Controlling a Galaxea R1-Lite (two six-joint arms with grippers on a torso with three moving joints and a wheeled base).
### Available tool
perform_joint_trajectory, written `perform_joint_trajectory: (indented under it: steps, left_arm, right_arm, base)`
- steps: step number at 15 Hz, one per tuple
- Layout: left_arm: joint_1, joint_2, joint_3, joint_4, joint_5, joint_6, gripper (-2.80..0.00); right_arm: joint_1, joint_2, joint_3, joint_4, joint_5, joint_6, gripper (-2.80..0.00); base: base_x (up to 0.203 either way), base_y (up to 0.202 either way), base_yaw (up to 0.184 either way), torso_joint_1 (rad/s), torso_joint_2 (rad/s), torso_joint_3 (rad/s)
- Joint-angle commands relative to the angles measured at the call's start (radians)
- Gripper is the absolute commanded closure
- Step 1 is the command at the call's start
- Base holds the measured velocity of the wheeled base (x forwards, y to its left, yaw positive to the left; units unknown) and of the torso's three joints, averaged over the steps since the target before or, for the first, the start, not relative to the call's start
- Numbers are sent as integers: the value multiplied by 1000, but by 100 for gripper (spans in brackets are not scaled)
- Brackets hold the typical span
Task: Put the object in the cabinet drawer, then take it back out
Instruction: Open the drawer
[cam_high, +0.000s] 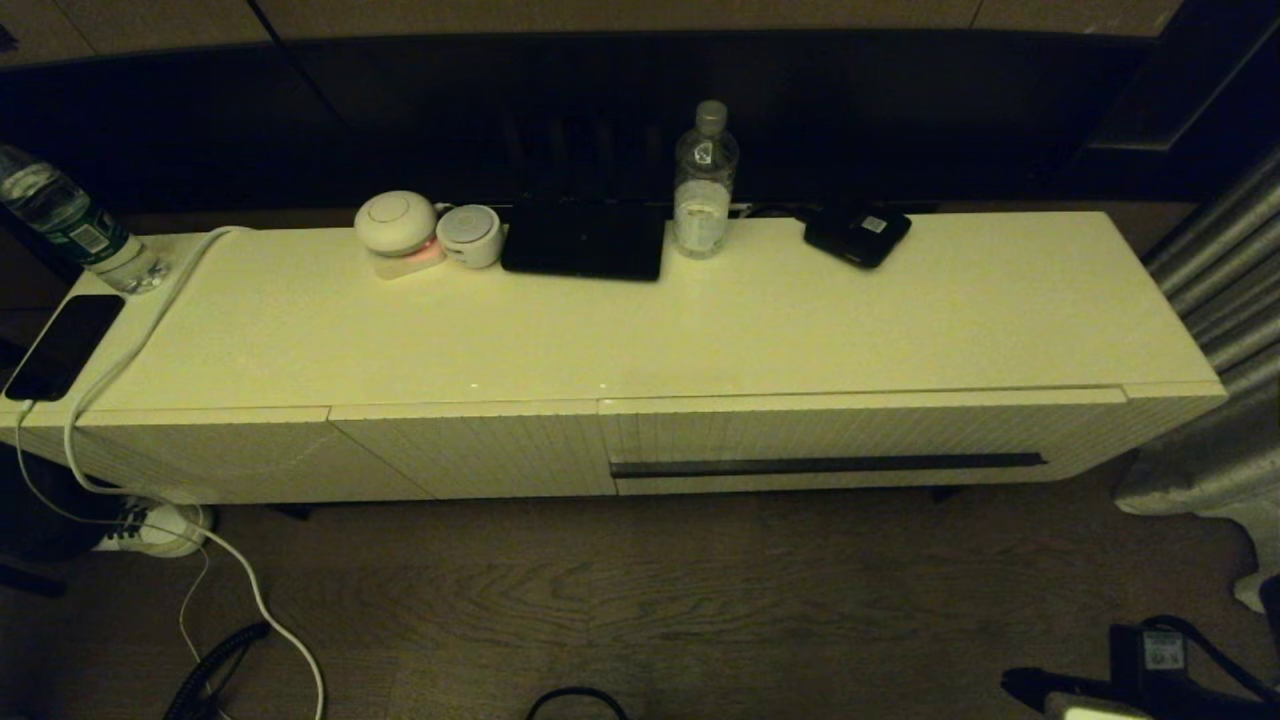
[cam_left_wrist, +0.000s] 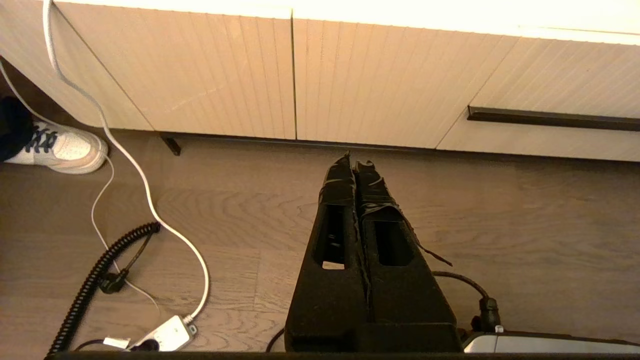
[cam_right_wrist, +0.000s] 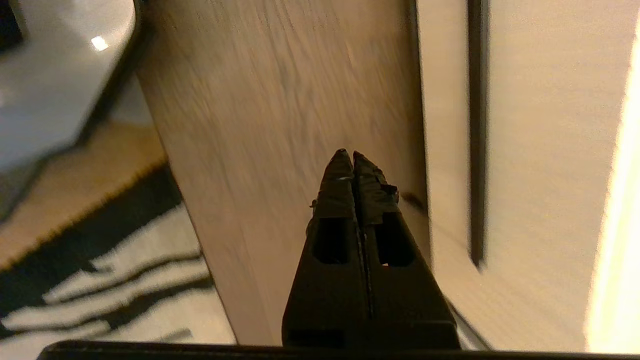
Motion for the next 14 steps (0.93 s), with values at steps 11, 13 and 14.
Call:
perform_joint_trajectory:
  steps: [11, 13, 14]
  left_arm:
    - [1, -2, 0, 0, 0, -1, 0]
    - [1, -2, 0, 0, 0, -1, 0]
    - [1, -2, 0, 0, 0, -1, 0]
  right_arm:
    - [-18, 657, -202, -497, 131, 135, -280]
    - [-37, 700, -204, -556, 200, 131, -280]
    - [-54, 709, -206, -558, 241, 123, -280]
  base:
    - [0, 0, 0, 0, 0, 0]
    - [0, 0, 0, 0, 0, 0]
    - [0, 0, 0, 0, 0, 0]
